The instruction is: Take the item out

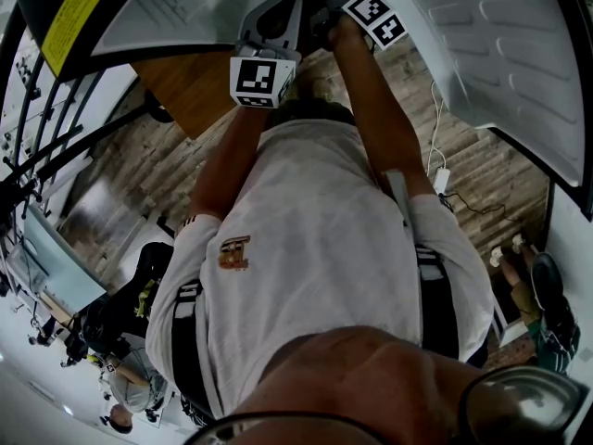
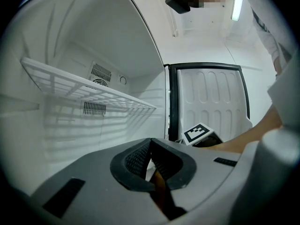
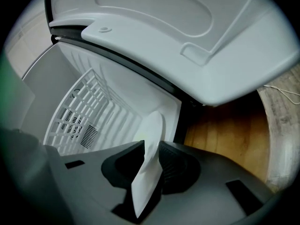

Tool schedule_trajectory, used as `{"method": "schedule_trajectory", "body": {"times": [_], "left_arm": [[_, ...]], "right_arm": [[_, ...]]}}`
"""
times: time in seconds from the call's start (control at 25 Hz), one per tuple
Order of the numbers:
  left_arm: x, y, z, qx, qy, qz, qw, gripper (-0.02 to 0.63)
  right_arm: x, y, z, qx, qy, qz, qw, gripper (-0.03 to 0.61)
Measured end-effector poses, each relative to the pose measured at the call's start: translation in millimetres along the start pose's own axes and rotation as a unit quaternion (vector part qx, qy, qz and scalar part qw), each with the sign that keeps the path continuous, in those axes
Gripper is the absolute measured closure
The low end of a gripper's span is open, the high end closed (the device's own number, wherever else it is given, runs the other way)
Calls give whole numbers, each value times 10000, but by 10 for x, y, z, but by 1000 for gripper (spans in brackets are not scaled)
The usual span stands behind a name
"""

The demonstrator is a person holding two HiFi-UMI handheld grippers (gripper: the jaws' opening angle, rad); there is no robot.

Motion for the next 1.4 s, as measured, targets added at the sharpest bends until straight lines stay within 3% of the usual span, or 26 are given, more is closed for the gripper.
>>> {"method": "schedule_trajectory", "body": {"times": [0.2, 0.36, 0.56, 0.96, 1.4], "left_arm": [[1, 22, -17, -22, 8, -8, 10000, 595], [9, 35, -37, -33, 31, -15, 10000, 595], [8, 65, -59, -59, 46, -9, 10000, 595], [-11, 63, -76, -100, 99, -52, 9999, 595], [-38, 99, -114, -137, 110, -121, 9998, 595]], "right_arm": [[29, -21, 1, 9, 63, -8, 10000, 509], [39, -49, 9, 322, 78, 39, 9994, 519], [12, 66, 39, 423, -112, 297, 9986, 539], [-153, 26, -12, 1399, -307, 469, 9886, 541], [-362, 5, -27, 1867, -509, 766, 9781, 541]]}}
Point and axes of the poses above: the fingertips, and each gripper's own axes: x forward along the fingers, y to its left, z out of its top, the point moved 8 cm from there along -x, backward along the fingers, and after that the axes turned 12 degrees about -y, right-handed, at the moved point
